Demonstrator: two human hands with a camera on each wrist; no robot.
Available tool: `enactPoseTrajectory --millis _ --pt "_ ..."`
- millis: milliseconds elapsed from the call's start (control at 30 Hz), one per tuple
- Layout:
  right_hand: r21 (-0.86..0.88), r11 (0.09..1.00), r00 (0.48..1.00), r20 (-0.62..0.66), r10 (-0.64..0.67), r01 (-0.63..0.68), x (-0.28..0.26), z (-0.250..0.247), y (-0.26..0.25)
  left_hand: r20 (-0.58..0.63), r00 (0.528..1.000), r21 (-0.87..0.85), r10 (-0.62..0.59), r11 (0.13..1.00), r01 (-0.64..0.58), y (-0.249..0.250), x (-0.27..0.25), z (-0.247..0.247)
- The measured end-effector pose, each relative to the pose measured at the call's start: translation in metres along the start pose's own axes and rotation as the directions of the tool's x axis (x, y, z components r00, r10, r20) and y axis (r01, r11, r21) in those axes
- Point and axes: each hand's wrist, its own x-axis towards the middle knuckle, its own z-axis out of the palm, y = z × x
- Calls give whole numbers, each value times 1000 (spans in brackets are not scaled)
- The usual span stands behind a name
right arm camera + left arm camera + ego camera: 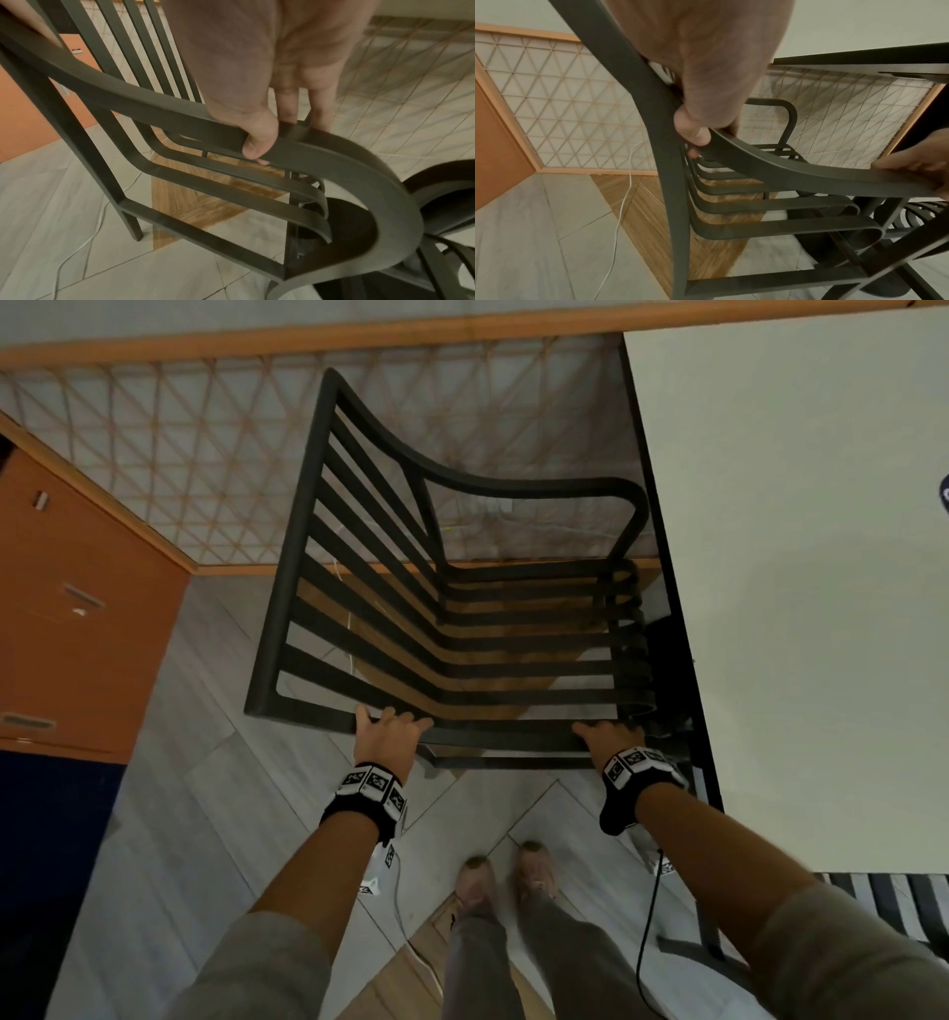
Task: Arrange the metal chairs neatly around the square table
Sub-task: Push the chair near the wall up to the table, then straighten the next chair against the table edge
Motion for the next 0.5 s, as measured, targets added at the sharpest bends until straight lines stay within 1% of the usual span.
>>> enactPoseTrajectory --millis 67,133,167,300,367,467,500 --pt "-6 1000 1000 -12 -22 22 -8 -5 1 31 1000 18 -2 1000 2 3 -3 -5" --pt "-29 998 994 -90 -58 56 -24 -12 -3 36 999 45 16 999 -18 7 -12 -8" --pt "-10 997 990 -118 -83 82 -34 -14 -8 45 998 52 32 998 -34 9 -18 -10" --pt "189 970 975 -186 -119 154 -83 -22 -31 23 996 7 81 997 -81 33 -40 -30" --pt "288 945 965 -247 -86 158 -128 -17 -30 -68 984 -23 163 986 -165 62 -65 -52" --pt "341 908 951 -268 -152 241 -152 -18 -47 -59 987 -108 148 982 -153 75 -77 -58" --pt "360 895 944 -285 -164 264 -169 -17 -45 -66 987 -145 149 977 -157 83 -87 -64"
